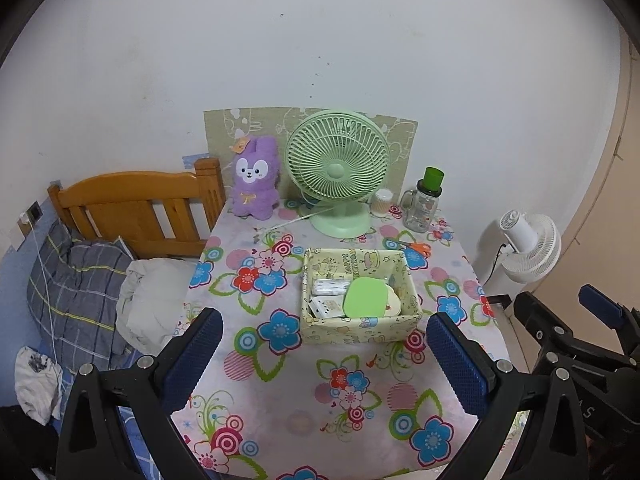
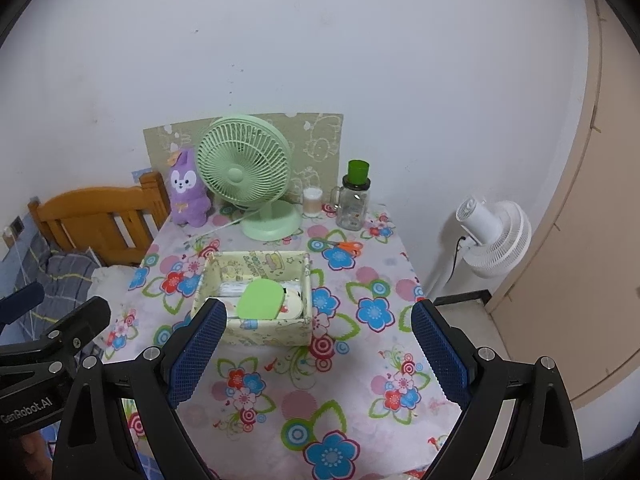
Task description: Organize rigid objects
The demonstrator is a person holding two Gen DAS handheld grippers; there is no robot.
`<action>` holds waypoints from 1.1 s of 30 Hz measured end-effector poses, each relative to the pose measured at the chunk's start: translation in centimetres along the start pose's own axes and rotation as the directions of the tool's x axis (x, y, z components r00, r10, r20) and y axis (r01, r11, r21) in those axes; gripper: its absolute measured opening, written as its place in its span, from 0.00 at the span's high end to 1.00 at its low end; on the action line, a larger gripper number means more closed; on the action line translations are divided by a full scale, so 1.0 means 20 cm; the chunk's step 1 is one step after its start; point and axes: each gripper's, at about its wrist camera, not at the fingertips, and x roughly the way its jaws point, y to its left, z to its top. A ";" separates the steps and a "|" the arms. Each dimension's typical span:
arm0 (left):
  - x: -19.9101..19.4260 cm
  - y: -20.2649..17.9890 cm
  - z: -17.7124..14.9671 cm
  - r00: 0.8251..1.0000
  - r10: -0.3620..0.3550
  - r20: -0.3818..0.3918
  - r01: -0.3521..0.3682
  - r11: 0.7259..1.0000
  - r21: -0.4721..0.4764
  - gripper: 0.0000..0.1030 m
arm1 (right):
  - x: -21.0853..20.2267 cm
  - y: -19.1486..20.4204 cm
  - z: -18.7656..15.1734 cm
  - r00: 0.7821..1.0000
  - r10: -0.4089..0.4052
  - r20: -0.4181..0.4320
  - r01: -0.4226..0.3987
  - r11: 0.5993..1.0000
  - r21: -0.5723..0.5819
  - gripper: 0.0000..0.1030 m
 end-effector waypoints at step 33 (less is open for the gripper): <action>-0.02 -0.06 0.04 0.999 0.026 0.029 -0.027 0.999 0.023 0.00 | -0.01 -0.03 0.05 1.000 -0.012 0.019 0.012 1.000 -0.005 0.07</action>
